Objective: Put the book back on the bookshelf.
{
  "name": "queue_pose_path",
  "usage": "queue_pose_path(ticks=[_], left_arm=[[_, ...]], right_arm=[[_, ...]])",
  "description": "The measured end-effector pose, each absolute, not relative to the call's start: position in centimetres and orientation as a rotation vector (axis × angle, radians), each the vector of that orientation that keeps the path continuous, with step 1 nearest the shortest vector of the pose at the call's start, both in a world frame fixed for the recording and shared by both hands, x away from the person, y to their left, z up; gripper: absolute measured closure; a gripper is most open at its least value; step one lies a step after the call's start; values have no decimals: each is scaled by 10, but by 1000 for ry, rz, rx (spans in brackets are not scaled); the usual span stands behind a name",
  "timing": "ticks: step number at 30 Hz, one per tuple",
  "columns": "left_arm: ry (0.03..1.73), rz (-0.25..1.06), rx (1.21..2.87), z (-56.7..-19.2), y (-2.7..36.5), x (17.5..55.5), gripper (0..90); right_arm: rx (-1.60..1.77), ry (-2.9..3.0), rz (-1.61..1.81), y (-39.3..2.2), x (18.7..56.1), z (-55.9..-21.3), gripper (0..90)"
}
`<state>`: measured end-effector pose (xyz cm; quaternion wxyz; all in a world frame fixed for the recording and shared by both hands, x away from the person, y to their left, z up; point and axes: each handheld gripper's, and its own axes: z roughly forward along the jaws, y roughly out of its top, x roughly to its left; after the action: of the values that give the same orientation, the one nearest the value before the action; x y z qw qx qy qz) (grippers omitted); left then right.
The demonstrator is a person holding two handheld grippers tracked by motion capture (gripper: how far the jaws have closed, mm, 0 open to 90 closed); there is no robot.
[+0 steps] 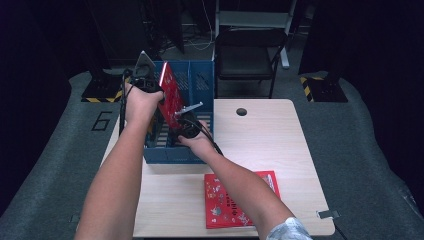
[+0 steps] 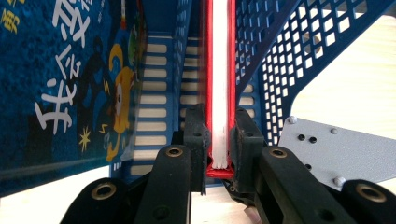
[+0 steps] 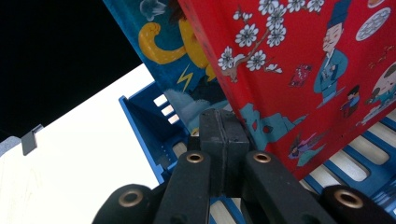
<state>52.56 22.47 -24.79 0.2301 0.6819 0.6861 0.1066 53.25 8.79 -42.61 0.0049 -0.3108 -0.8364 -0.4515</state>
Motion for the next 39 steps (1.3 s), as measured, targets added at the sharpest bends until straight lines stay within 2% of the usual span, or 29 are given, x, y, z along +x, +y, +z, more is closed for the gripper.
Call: queue_pose_path(ticks=[19,39], left_arm=[[1890,312,1894,-263,216,537,796],[1889,335,1913,-275,214,541,796]], right_arm=[[-1003,-2598,-1423,93,544,-430,900],[-948,-2595,-1444,95,549,-419,900]])
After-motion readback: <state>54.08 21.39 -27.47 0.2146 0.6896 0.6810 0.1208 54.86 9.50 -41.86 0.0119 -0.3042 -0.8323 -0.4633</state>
